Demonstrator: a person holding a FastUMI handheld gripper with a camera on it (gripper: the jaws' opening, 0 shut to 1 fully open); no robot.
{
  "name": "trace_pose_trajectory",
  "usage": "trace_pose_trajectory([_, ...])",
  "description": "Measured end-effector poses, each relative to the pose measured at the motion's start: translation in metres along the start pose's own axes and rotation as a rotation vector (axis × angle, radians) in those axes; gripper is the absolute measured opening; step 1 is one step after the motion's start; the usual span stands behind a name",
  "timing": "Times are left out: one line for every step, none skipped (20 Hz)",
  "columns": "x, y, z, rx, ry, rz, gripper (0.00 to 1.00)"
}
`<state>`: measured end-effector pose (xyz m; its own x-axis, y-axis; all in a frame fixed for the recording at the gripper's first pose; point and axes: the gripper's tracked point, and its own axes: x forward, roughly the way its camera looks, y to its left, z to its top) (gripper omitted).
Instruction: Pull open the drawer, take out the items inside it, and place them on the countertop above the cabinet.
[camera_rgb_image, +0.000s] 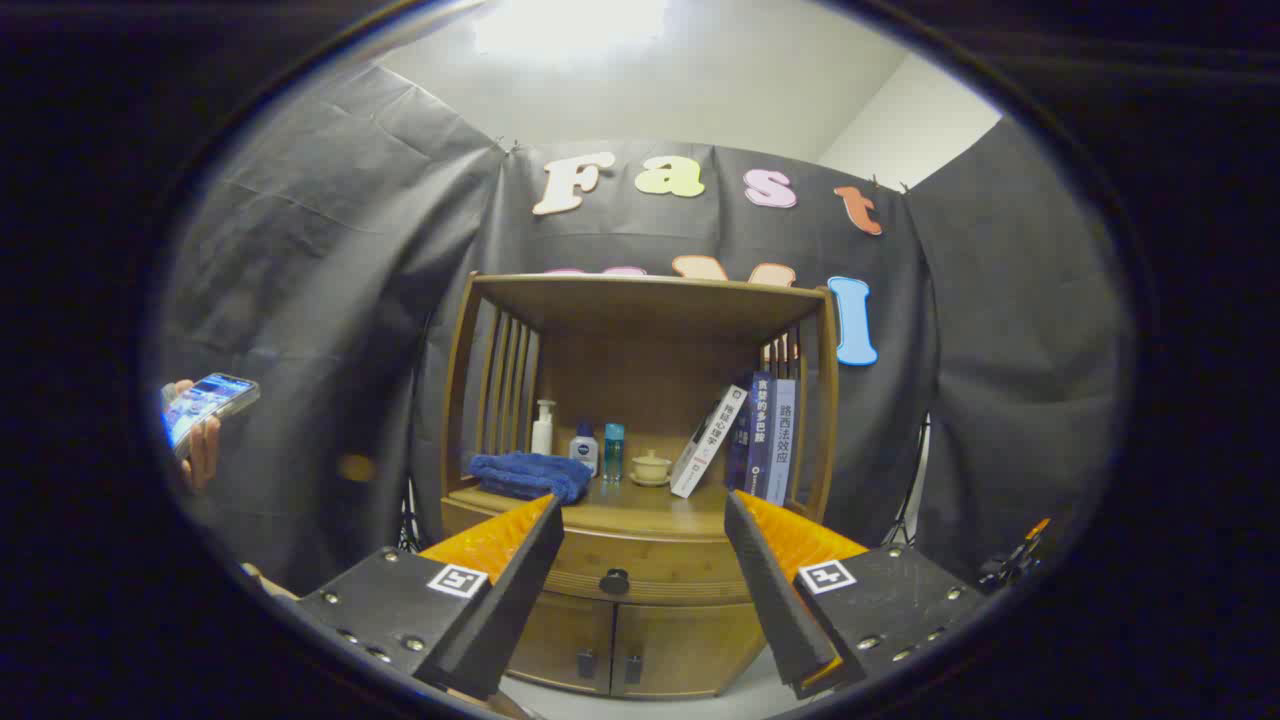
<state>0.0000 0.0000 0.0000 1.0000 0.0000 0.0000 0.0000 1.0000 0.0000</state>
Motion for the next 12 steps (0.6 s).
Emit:
trace_pose_trajectory([0.0,0.0,-0.003,-0.001,0.004,-0.001,0.97])
trace_pose_trajectory([0.0,0.0,-0.005,-0.002,0.007,-0.003,0.97])
trace_pose_trajectory([-0.001,0.0,-0.005,-0.003,0.007,-0.004,0.97])
trace_pose_trajectory([0.0,0.001,-0.006,-0.009,0.005,-0.006,0.97])
trace_pose_trajectory([0.0,0.001,-0.007,-0.016,0.005,-0.008,0.97])
trace_pose_trajectory([0.001,0.001,-0.011,-0.026,0.009,-0.007,0.97])
trace_pose_trajectory([0.001,0.003,-0.014,-0.033,0.015,-0.001,0.97])
trace_pose_trajectory([0.002,0.006,-0.016,-0.033,0.019,0.005,0.97])
trace_pose_trajectory([0.003,0.007,-0.018,-0.03,0.02,0.008,0.97])
trace_pose_trajectory([0.002,0.01,-0.019,-0.025,0.021,0.014,0.97])
trace_pose_trajectory([0.001,0.011,-0.019,-0.023,0.02,0.014,0.97])
trace_pose_trajectory([0.002,0.012,-0.021,-0.023,0.021,0.014,0.97])
